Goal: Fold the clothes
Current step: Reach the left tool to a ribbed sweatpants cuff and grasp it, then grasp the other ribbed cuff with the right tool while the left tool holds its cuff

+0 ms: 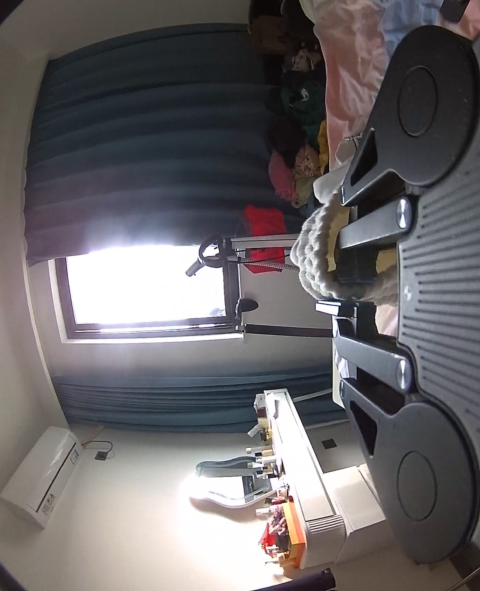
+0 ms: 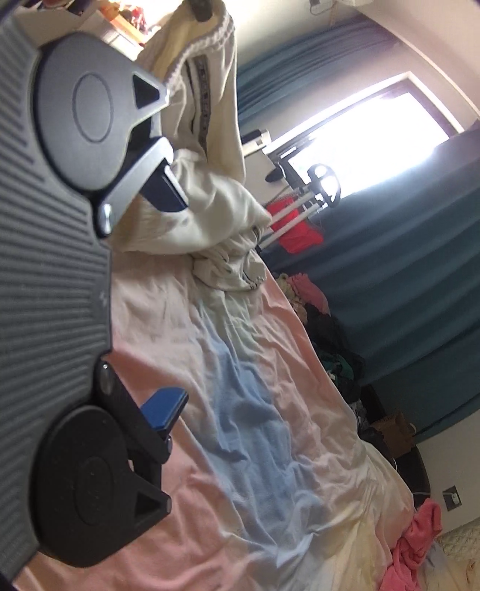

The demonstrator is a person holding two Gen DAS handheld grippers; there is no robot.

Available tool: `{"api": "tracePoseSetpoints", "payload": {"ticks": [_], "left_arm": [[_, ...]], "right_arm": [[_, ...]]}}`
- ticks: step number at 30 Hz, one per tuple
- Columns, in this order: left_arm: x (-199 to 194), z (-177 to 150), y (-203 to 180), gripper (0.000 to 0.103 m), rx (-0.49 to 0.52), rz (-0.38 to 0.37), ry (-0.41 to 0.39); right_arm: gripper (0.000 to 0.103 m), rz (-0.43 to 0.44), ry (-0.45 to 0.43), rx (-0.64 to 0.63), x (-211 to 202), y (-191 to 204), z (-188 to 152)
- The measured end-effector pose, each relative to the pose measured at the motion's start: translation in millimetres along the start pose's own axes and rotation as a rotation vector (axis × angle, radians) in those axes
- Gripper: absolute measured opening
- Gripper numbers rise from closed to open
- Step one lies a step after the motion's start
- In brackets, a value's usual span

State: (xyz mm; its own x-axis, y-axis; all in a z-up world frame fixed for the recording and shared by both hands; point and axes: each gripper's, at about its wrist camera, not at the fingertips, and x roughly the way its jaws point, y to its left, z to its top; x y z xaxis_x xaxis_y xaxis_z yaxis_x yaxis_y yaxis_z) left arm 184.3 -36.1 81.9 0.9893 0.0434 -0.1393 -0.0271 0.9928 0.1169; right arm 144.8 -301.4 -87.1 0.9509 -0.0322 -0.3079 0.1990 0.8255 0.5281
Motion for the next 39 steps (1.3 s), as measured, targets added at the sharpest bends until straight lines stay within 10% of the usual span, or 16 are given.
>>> {"api": "tracePoseSetpoints", "payload": {"ticks": [7, 23, 39], "left_arm": [[-71, -18, 96, 0.009, -0.044, -0.020, 0.063], [-15, -115, 197, 0.010, -0.256, 0.031, 0.234], [17, -137, 221, 0.011, -0.288, -0.038, 0.436]], "right_arm": [[0.103, 0.130, 0.082, -0.098, -26, 49, -22], [0.098, 0.139, 0.455, -0.459, 14, 112, -127], [0.020, 0.148, 0.310, -0.542, 21, 140, -113]]}}
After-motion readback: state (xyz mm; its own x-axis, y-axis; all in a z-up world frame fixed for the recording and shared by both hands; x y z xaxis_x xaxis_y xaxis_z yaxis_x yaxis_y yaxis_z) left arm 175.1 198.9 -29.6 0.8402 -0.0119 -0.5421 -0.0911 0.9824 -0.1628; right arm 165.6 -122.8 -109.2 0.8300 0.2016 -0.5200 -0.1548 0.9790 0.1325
